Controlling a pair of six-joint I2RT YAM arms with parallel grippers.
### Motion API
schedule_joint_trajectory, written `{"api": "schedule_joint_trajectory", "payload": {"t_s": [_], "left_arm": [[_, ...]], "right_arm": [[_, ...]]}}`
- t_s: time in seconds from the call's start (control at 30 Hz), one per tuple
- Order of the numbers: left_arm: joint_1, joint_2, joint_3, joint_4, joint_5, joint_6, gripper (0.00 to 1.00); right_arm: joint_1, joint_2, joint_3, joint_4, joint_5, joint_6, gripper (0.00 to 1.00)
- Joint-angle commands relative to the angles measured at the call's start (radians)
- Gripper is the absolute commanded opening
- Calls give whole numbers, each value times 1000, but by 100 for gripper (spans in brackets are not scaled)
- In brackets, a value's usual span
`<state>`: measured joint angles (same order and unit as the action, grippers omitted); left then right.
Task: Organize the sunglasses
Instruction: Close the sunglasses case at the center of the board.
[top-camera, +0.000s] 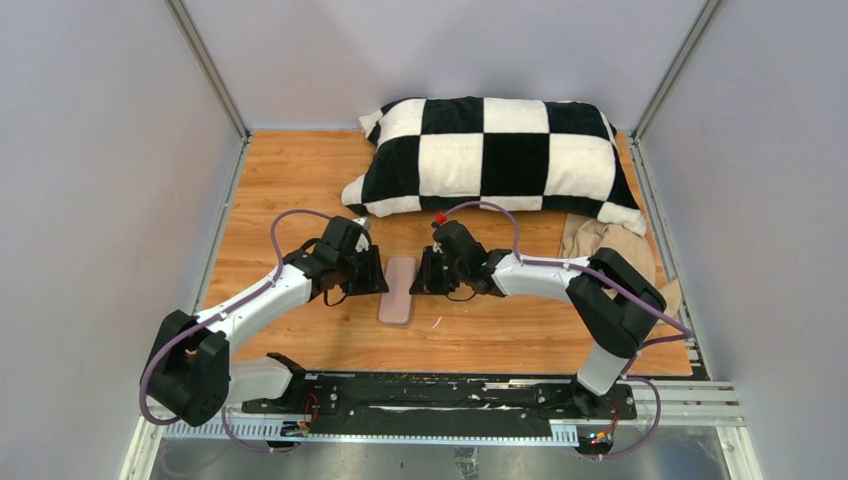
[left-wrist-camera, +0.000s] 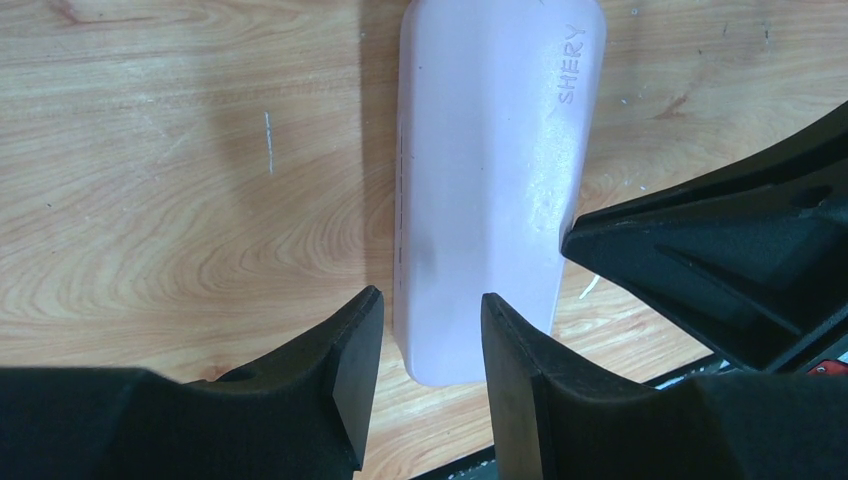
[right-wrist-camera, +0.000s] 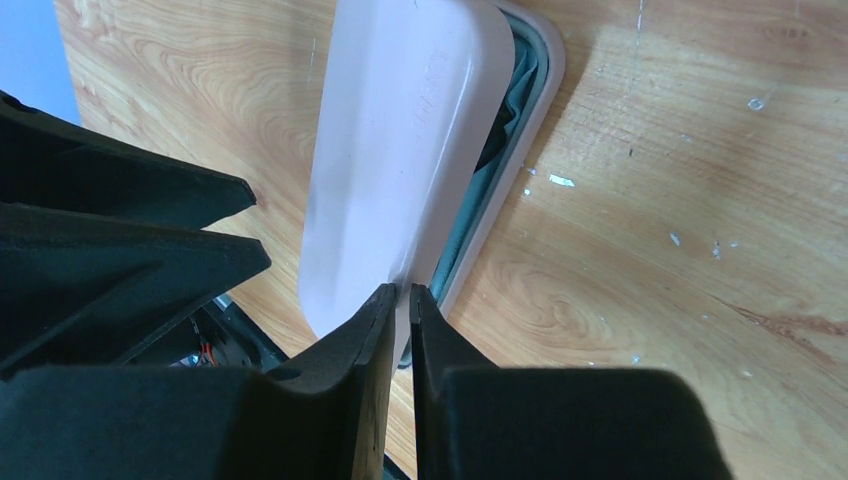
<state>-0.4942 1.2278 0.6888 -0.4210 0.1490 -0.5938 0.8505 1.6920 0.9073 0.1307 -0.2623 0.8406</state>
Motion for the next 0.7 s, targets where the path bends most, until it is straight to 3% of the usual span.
{"api": "schedule_joint_trajectory", "payload": {"t_s": [0.0,0.17,0.43,0.67], "left_arm": [[-6,4,-12,12,-3,18,47],[-6,15,-12,20,11,18,48],[-6,30,-17,27,21,19,48],[-7,48,-19,33,32,16,48]], "right_arm": [[11,18,37,-92,46,-24,15],[12,34,72,-188,91,-49,15],[15,98,68,-205,110,-59,14],[13,27,74,-225,127,-65,16]]}}
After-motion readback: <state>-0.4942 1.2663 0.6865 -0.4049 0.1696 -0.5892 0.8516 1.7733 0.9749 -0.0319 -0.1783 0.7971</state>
